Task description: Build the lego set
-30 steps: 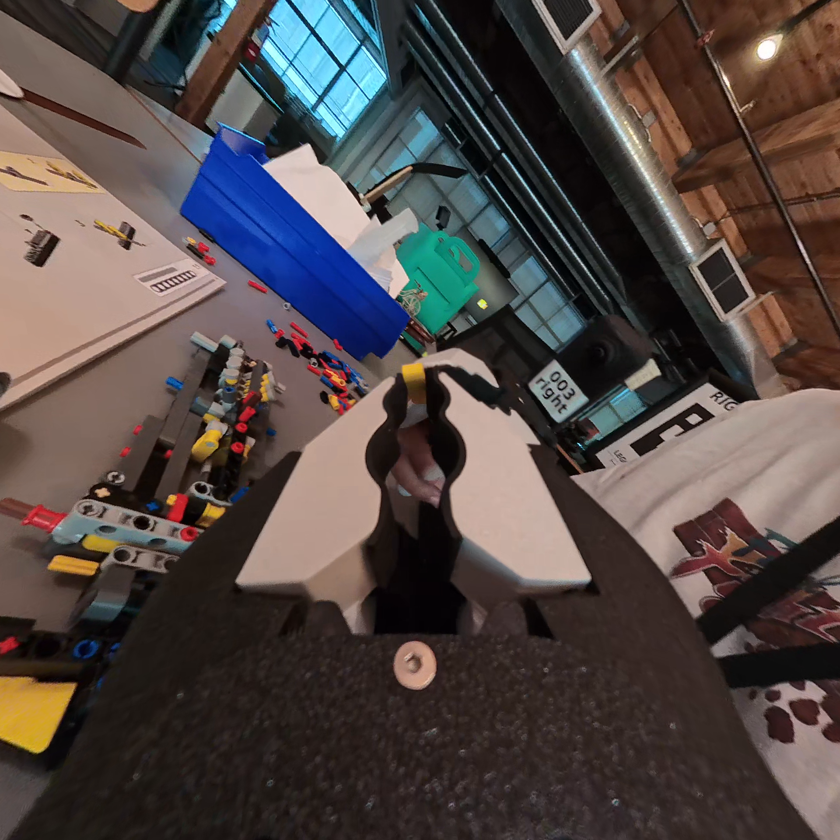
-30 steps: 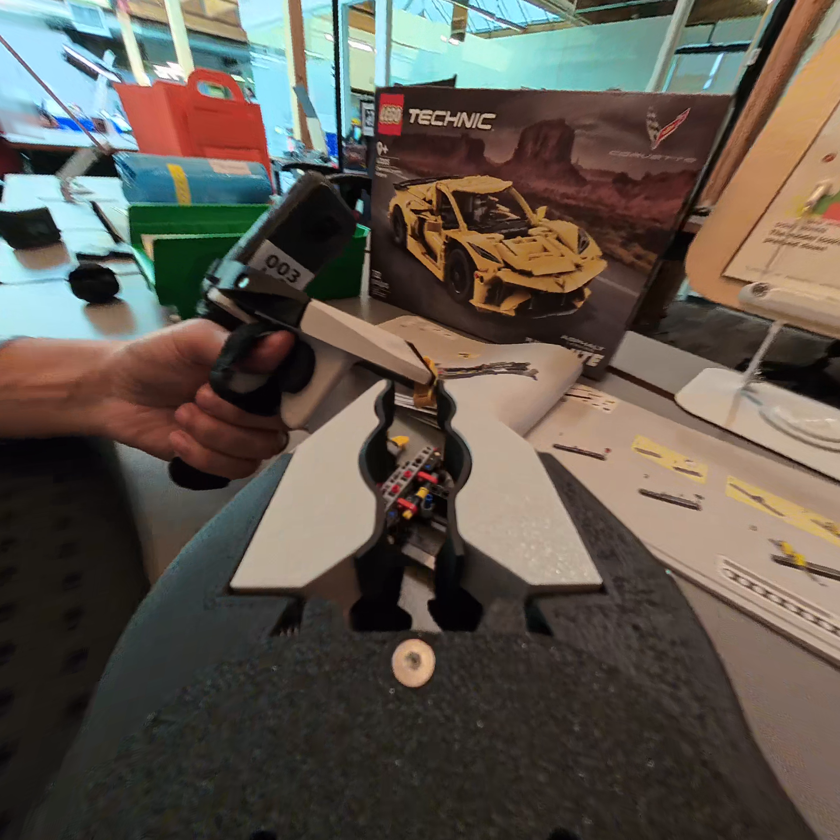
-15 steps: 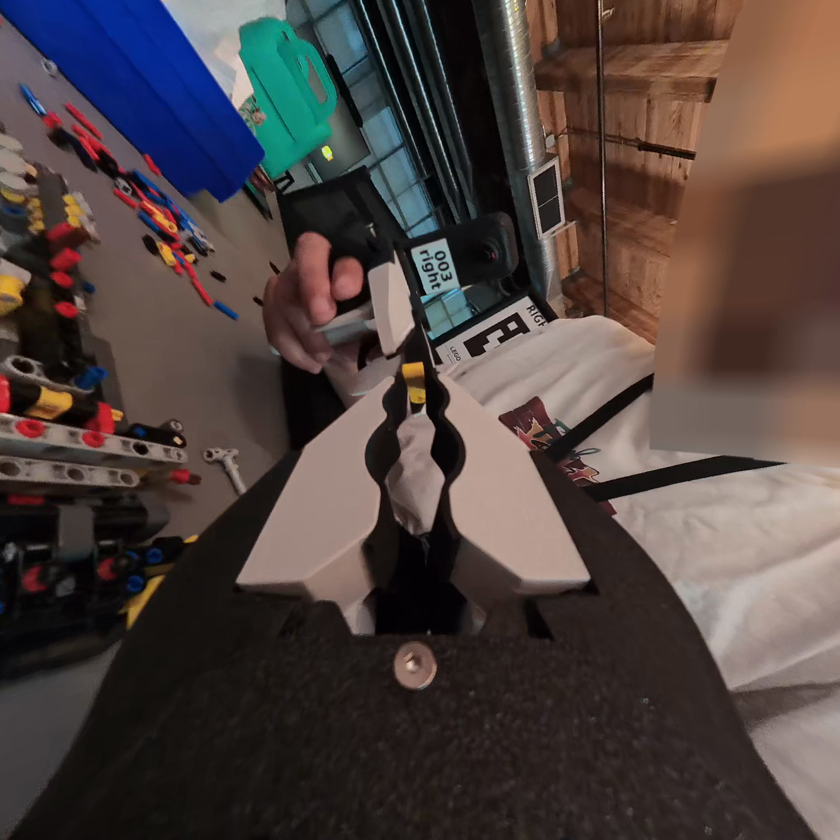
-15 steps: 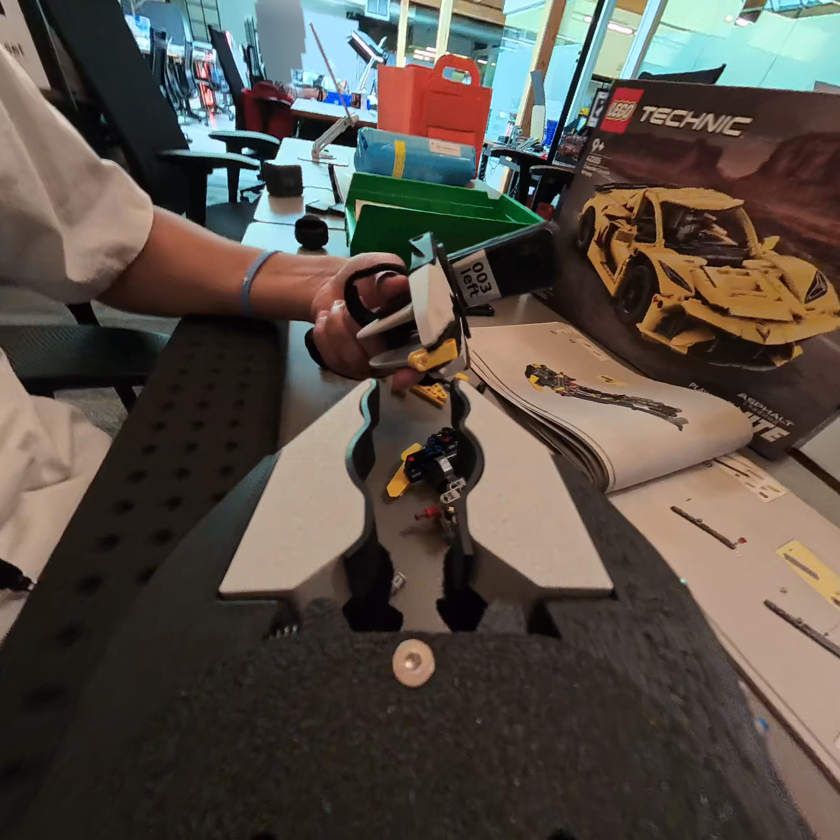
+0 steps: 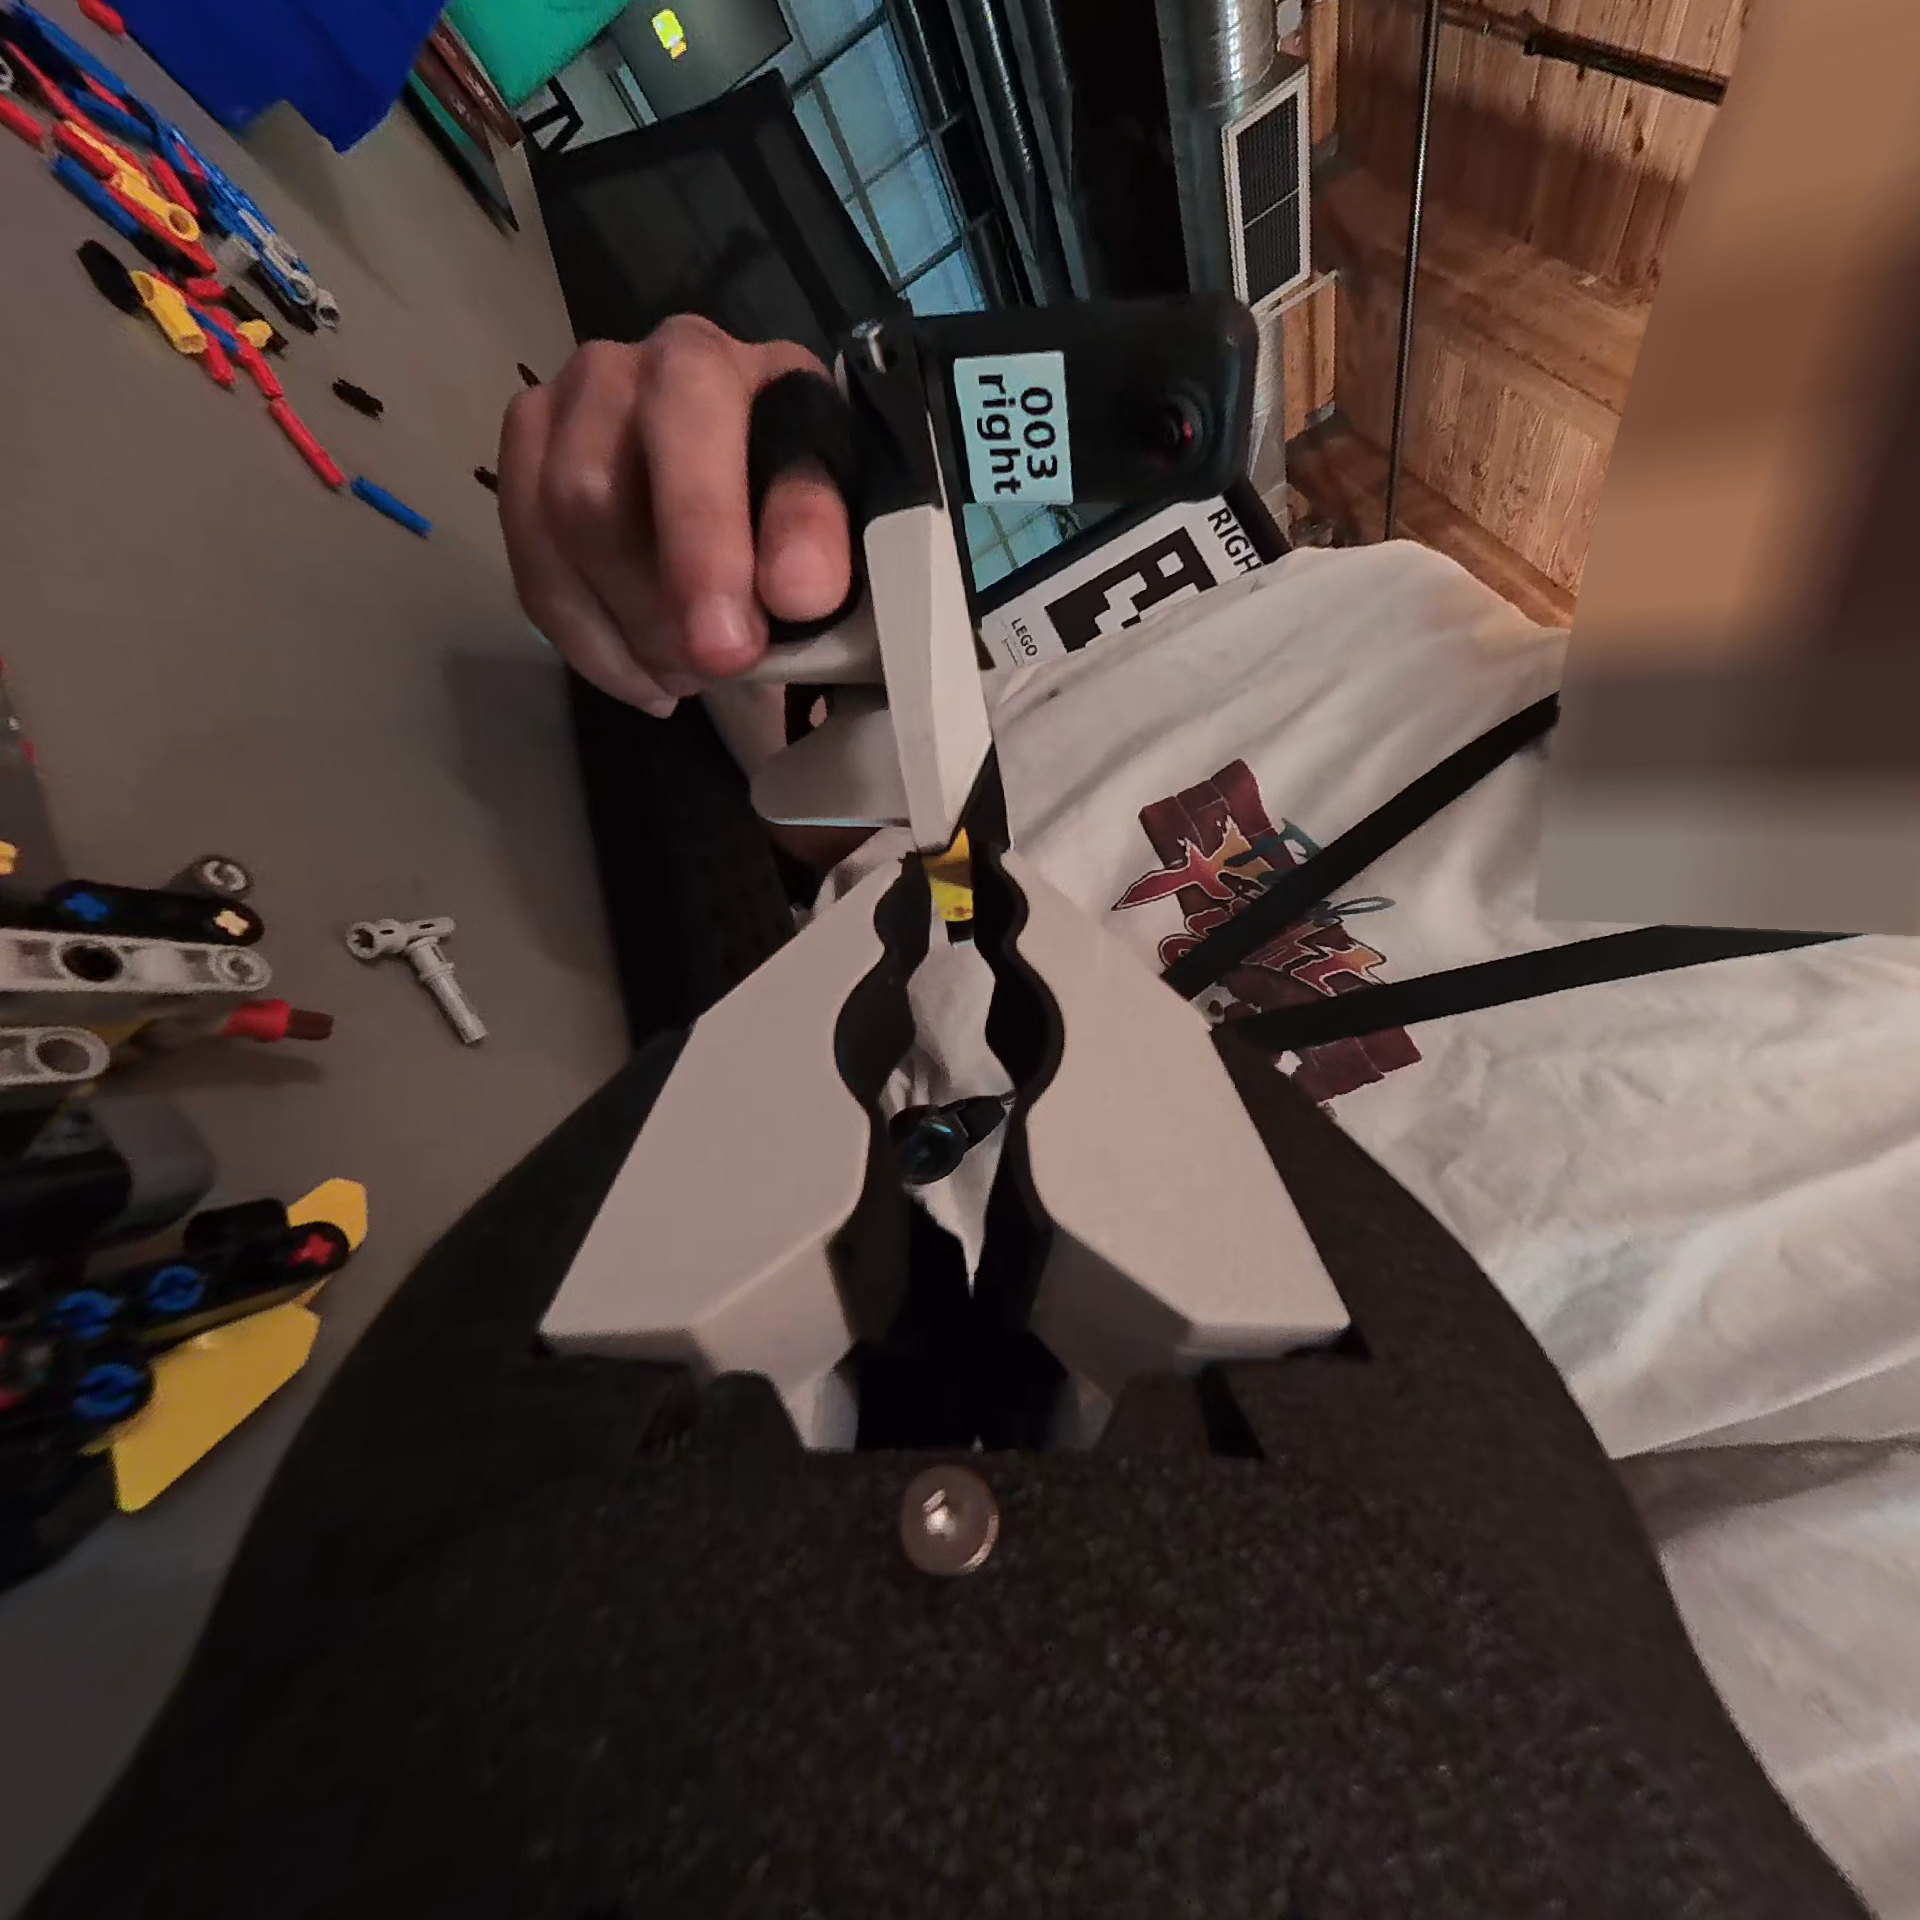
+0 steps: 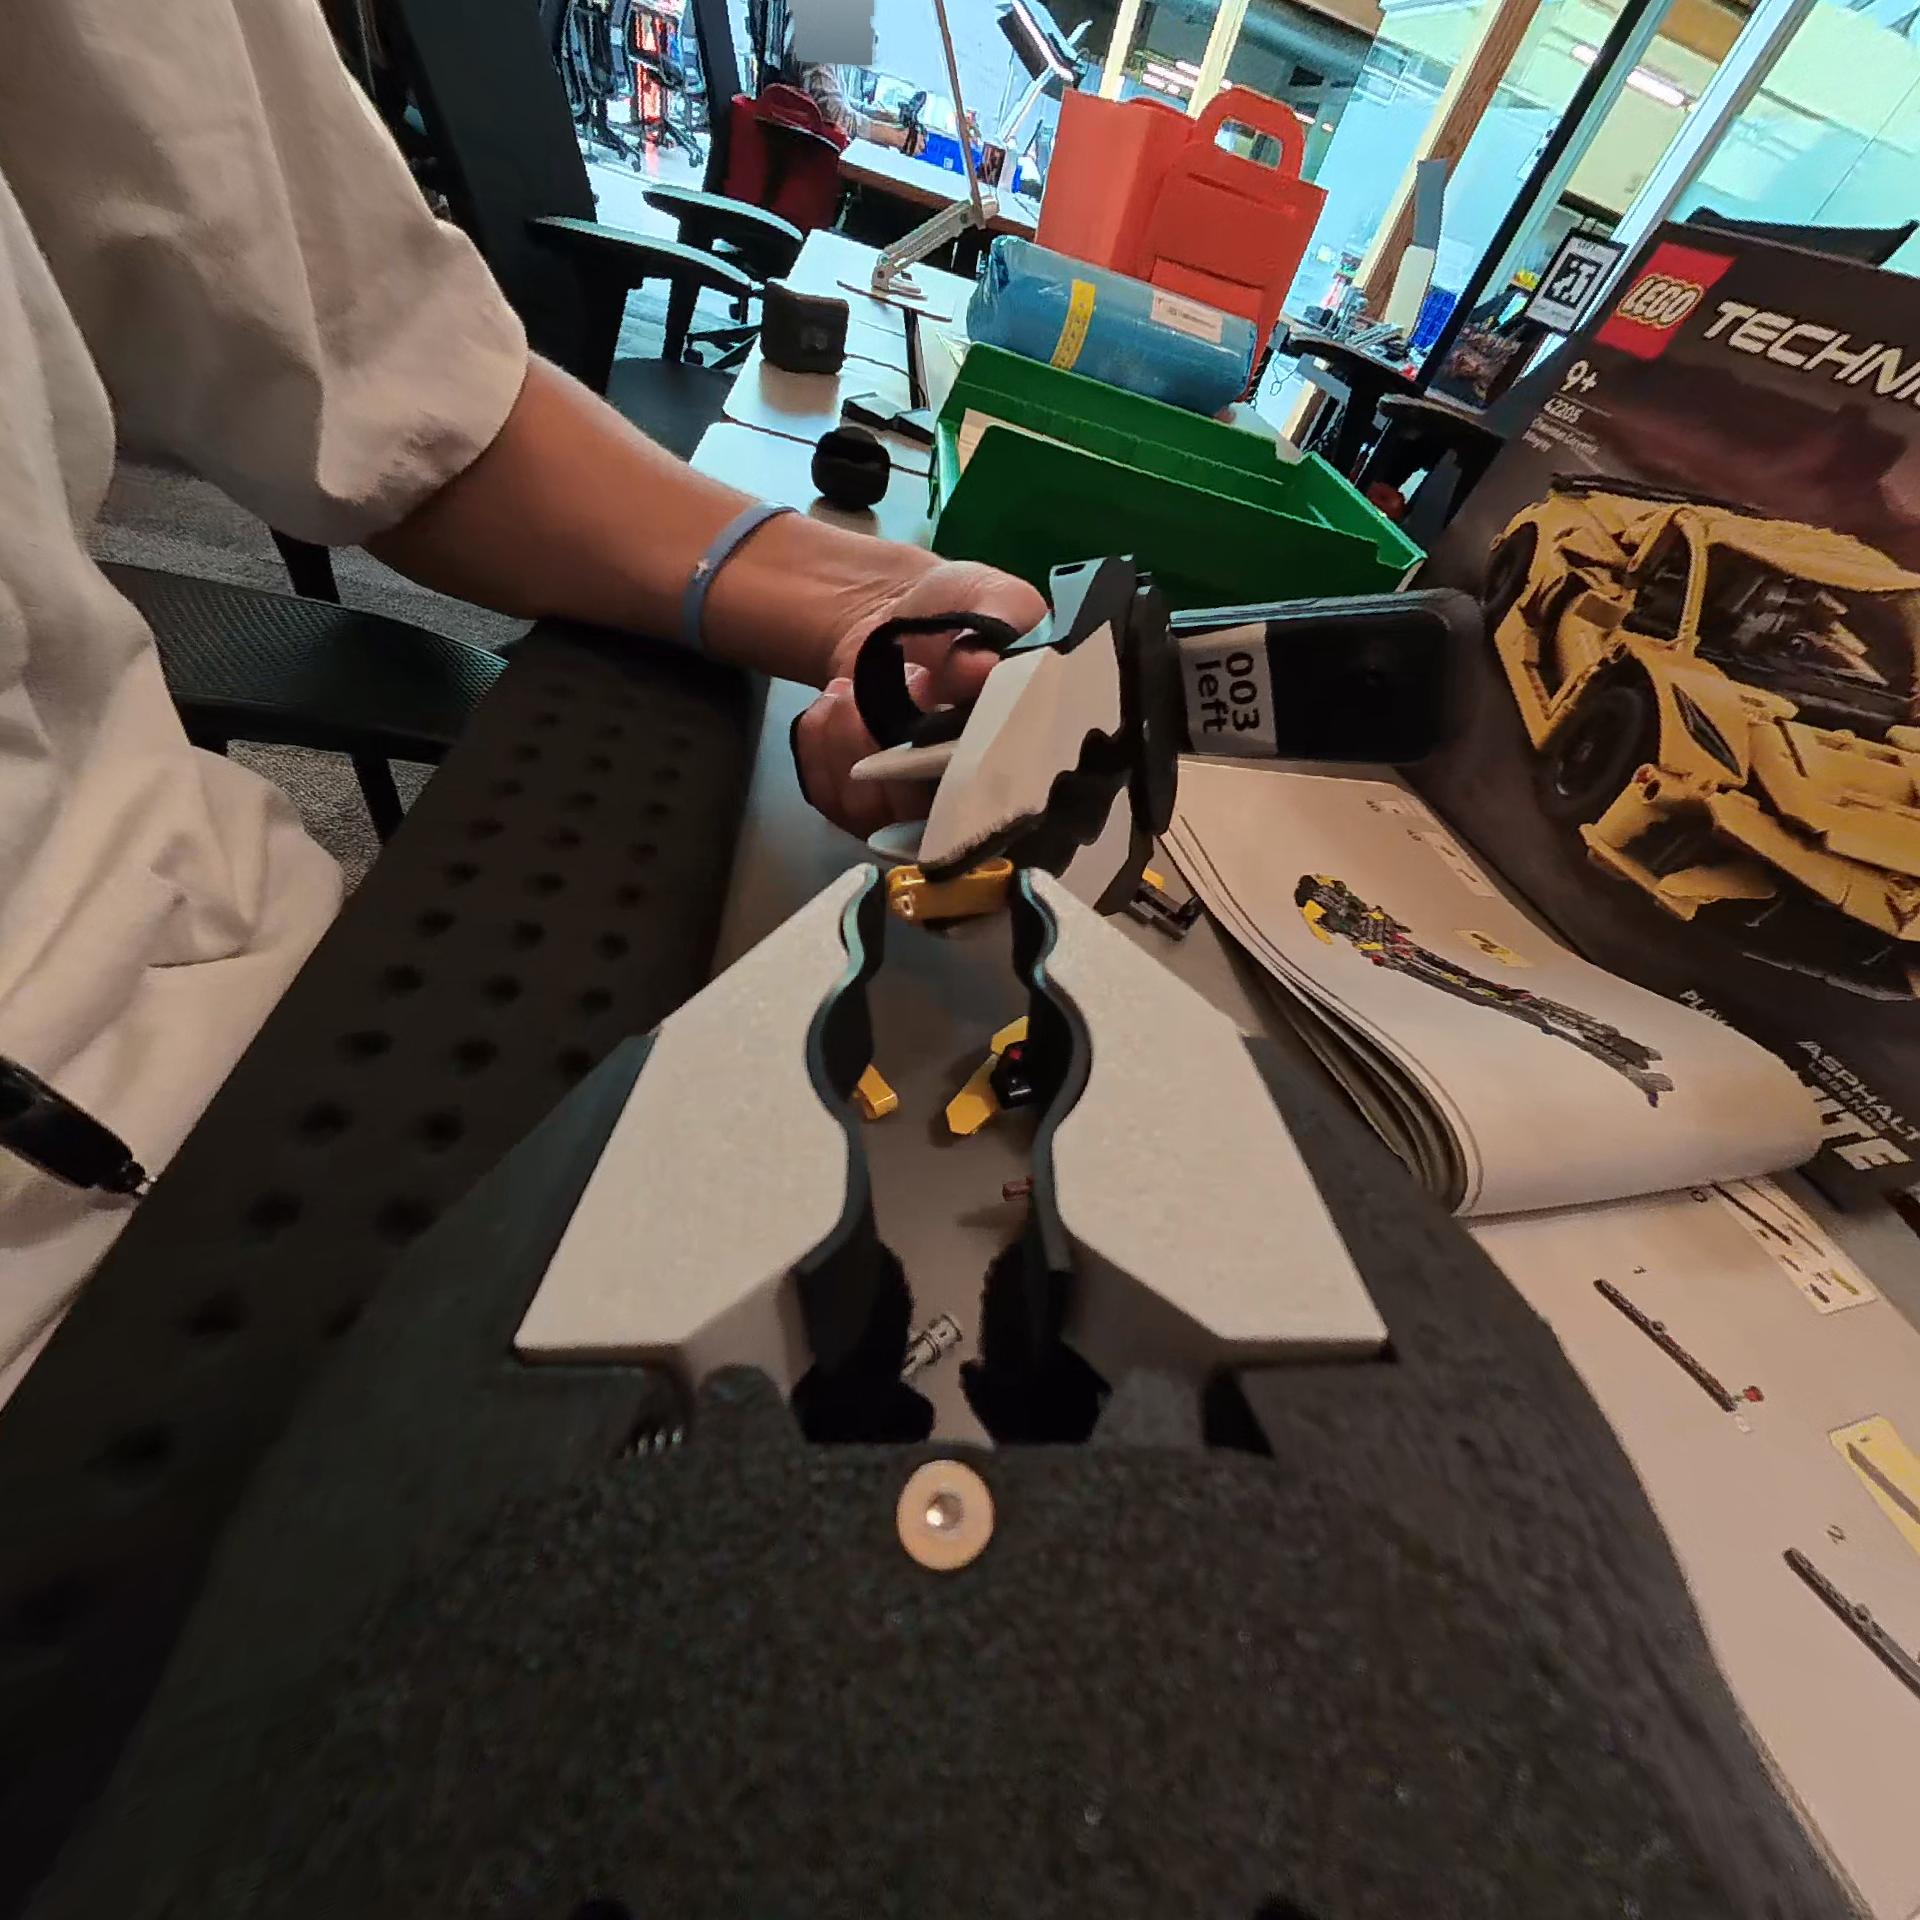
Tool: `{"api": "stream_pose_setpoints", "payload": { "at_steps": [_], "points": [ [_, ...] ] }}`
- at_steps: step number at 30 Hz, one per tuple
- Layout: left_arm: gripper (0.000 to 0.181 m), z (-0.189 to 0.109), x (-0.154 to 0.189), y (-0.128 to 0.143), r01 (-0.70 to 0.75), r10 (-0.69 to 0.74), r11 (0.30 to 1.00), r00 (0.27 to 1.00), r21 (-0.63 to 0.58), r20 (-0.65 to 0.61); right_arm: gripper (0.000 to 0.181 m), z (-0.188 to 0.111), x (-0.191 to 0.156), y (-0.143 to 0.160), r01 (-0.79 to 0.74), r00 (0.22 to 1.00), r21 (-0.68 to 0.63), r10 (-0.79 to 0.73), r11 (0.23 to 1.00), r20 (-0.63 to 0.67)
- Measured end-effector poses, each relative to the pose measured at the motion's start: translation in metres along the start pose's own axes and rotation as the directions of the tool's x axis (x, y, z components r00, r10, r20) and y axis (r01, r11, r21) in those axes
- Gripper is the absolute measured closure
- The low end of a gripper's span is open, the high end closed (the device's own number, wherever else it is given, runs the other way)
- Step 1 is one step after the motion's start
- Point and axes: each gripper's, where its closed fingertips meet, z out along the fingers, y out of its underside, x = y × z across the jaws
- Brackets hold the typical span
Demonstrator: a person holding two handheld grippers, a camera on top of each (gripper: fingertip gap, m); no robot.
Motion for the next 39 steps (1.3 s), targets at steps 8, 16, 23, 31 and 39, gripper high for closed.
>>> {"api": "stream_pose_setpoints", "payload": {
  "at_steps": [8, 16, 23, 31, 39],
  "points": [
    [0.175, -0.012, -0.006, -0.033, -0.060, 0.048, 0.978, 0.997, 0.201, 0.068, 0.158, -0.001, 0.036, 0.000, 0.084, 0.954, -0.054, -0.096, 0.995, -0.284],
    [0.175, -0.001, -0.008, -0.040, -0.055, 0.045, 0.964, 0.998, 0.261, 0.045, 0.159, -0.002, 0.044, 0.001, 0.088, 0.935, -0.063, -0.104, 0.994, -0.338],
    [0.175, -0.003, -0.012, -0.046, -0.077, 0.056, 0.949, 0.995, 0.307, 0.077, 0.159, -0.006, 0.052, 0.002, 0.104, 0.908, -0.083, -0.128, 0.991, -0.400],
    [0.175, -0.004, -0.017, -0.045, -0.074, 0.048, 0.947, 0.995, 0.311, 0.093, 0.159, -0.006, 0.053, 0.007, 0.068, 0.909, -0.081, -0.096, 0.994, -0.406],
    [0.175, -0.012, -0.025, -0.040, -0.142, 0.094, 0.957, 0.977, 0.254, 0.192, 0.154, -0.023, 0.055, -0.010, -0.171, 0.934, 0.177, 0.216, 0.969, -0.283]
  ]
}}
